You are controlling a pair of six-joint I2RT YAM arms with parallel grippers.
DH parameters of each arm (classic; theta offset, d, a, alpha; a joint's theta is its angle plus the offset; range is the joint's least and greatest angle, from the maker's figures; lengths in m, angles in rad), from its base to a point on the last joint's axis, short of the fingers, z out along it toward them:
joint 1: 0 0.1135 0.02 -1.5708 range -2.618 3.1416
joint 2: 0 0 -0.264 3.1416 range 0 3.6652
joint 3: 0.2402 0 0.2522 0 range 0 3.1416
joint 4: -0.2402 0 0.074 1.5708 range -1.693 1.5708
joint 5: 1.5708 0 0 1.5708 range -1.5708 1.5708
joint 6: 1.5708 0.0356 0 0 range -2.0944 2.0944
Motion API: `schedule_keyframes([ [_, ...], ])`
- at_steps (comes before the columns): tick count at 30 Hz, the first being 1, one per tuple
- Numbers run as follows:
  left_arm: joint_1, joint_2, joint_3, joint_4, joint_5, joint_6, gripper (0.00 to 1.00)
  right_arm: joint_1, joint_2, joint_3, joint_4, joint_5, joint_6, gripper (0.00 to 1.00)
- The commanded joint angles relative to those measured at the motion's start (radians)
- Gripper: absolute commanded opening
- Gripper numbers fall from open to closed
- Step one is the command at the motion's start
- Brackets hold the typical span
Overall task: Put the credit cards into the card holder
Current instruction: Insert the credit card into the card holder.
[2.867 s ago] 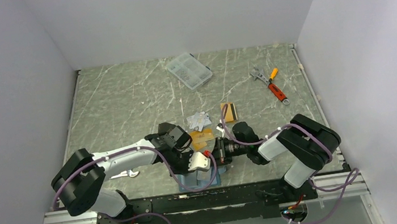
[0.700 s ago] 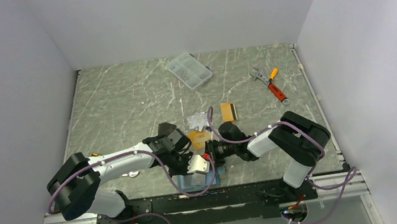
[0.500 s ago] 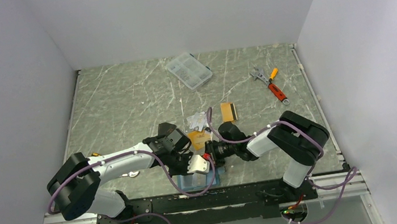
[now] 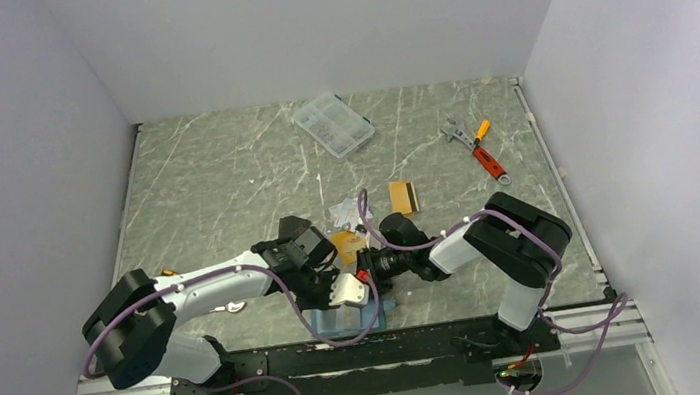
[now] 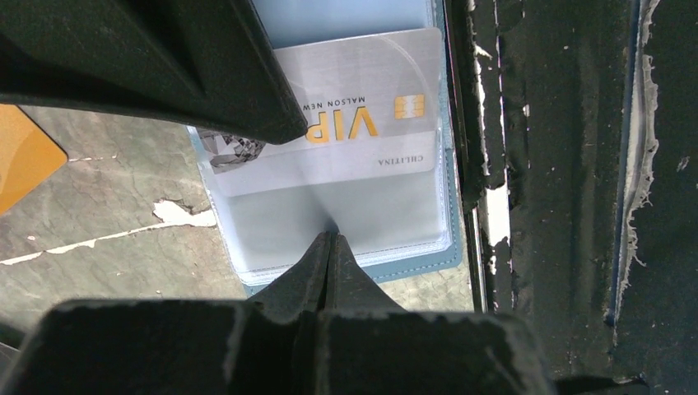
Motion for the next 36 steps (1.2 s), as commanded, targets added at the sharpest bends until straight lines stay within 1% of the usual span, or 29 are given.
schedule_keyframes([
  [1, -0.001, -0.037, 0.028, -0.082, -0.020, 0.016, 0.00, 0.007, 0.036, -0.008, 0.004, 0.072, -0.012, 0.00],
  [7, -0.003, -0.029, 0.084, -0.097, 0.027, 0.006, 0.00, 0.008, 0.080, 0.011, 0.014, 0.063, -0.010, 0.01],
  [13, -0.031, 0.014, 0.129, -0.076, 0.053, -0.003, 0.00, 0.008, 0.075, 0.020, 0.004, 0.072, -0.016, 0.05],
  [21, -0.082, 0.095, 0.110, -0.019, 0.050, -0.003, 0.00, 0.008, 0.087, 0.025, -0.010, 0.089, -0.013, 0.08],
  [26, -0.093, 0.151, 0.093, -0.010, 0.038, 0.015, 0.00, 0.006, 0.091, 0.034, -0.033, 0.090, -0.017, 0.16],
  [27, -0.093, 0.156, 0.091, -0.013, 0.036, 0.019, 0.00, 0.005, 0.088, 0.035, -0.039, 0.089, -0.014, 0.19],
  [29, -0.095, 0.152, 0.081, -0.012, 0.025, 0.026, 0.00, -0.003, 0.069, 0.031, -0.066, 0.093, -0.016, 0.25],
  [32, -0.095, 0.147, 0.067, -0.025, 0.012, 0.034, 0.00, -0.024, 0.025, 0.010, -0.083, 0.085, -0.021, 0.30],
  [35, -0.096, 0.134, 0.052, -0.025, 0.006, 0.031, 0.00, -0.061, -0.013, -0.040, -0.029, 0.047, 0.011, 0.34],
  [36, -0.095, 0.129, 0.050, -0.027, 0.012, 0.029, 0.00, -0.069, -0.019, -0.049, -0.019, 0.035, 0.018, 0.38],
])
